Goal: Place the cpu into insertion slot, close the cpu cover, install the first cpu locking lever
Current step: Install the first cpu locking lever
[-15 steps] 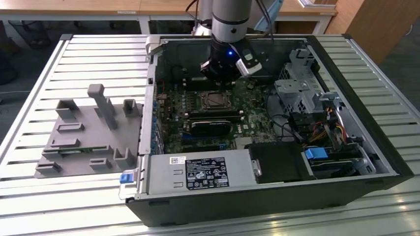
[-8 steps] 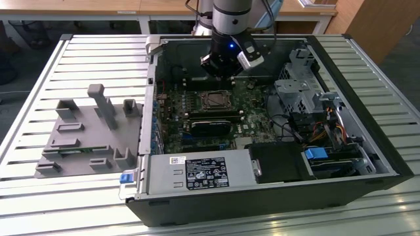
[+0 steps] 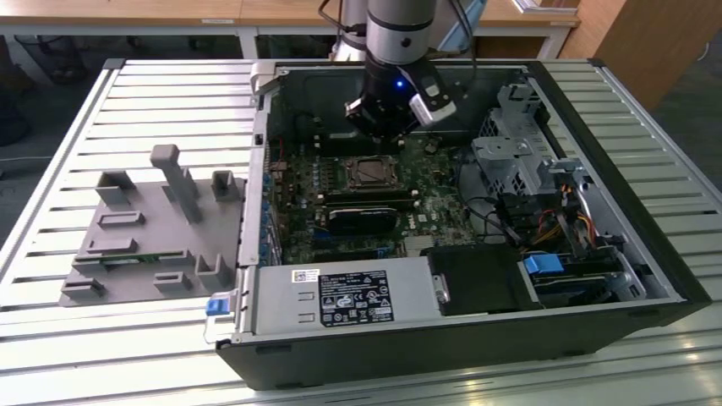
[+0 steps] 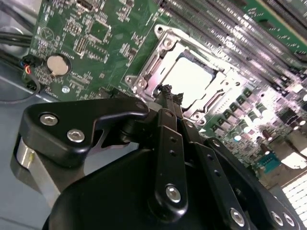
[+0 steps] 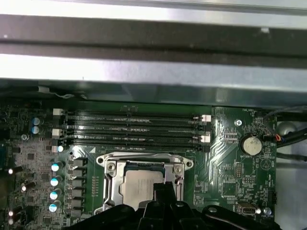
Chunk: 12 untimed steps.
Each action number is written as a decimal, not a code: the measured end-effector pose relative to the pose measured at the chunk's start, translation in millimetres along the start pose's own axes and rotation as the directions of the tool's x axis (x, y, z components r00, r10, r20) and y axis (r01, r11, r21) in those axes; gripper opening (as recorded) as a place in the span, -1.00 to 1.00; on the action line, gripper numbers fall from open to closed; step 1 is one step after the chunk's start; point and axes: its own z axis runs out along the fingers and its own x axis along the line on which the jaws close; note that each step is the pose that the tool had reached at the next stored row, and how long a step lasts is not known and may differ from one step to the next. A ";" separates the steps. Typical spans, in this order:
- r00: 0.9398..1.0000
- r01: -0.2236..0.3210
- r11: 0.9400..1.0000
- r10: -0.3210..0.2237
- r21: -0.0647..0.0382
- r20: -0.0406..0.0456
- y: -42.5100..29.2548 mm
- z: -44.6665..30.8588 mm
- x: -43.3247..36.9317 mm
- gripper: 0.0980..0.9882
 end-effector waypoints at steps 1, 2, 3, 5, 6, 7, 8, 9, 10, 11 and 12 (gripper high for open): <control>1.000 0.000 1.000 0.000 0.000 0.000 -1.6 -0.1 0.0 -0.98; 1.000 0.000 1.000 0.000 0.000 0.000 -3.1 -0.1 0.1 -0.98; 1.000 0.000 1.000 0.000 0.000 0.000 -4.7 -0.2 0.1 -0.98; 1.000 0.000 1.000 0.000 -0.002 -0.001 -7.7 -0.4 0.2 -0.98; 1.000 0.000 1.000 0.000 -0.003 -0.004 -8.7 -0.4 0.2 -0.98; 1.000 0.000 1.000 0.000 -0.004 -0.006 -9.8 -0.5 0.2 -0.98; 1.000 -0.001 1.000 0.000 -0.005 -0.007 -11.0 -0.5 0.2 -0.98; 1.000 -0.001 1.000 0.001 -0.005 -0.007 -12.3 -0.6 0.2 -0.98; 1.000 -0.001 1.000 0.000 -0.007 -0.007 -14.0 -0.6 0.3 -0.98; 1.000 -0.001 1.000 0.000 -0.009 -0.007 -16.0 -0.7 0.3 -0.98; 1.000 -0.001 1.000 0.001 -0.010 -0.007 -18.1 -0.8 0.4 -0.98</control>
